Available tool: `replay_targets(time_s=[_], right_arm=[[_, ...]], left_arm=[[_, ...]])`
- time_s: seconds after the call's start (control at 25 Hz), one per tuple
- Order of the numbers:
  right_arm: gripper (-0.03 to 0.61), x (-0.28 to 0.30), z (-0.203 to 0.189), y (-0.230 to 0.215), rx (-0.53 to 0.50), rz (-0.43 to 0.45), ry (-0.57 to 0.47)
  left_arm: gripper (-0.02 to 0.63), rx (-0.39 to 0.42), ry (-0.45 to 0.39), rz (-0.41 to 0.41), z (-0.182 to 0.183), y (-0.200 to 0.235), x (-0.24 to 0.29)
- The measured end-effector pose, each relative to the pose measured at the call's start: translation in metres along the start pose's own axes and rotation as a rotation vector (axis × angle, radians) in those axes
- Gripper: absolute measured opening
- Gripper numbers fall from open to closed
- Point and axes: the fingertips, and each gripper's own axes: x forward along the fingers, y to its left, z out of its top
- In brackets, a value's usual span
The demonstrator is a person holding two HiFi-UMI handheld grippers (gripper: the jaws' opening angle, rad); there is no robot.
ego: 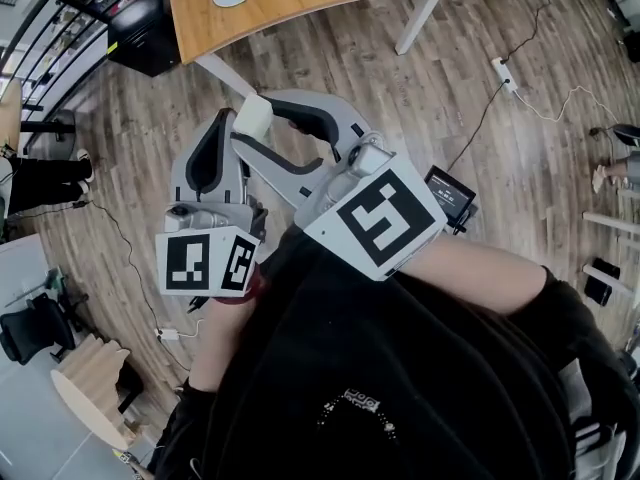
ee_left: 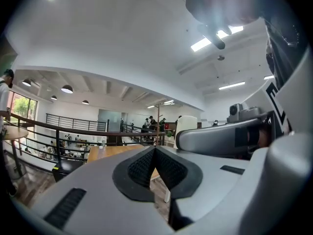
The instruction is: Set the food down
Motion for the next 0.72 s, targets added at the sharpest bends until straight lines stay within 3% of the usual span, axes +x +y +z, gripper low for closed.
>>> replay_targets(time_s=[0.4,0.72], right_arm=[[0.170,0.082,0.002,0.029,-0.051,0.038,0.033],[0.170,0.116,-0.011,0.027,-0.031,0.063,0.083]], left_arm=[[0.005,-0.034,-0.002,0.045,-0.002,0.086,-0.014],[0.003,-0.070,0.024,0.075,-0.018,0.117,-0.009]])
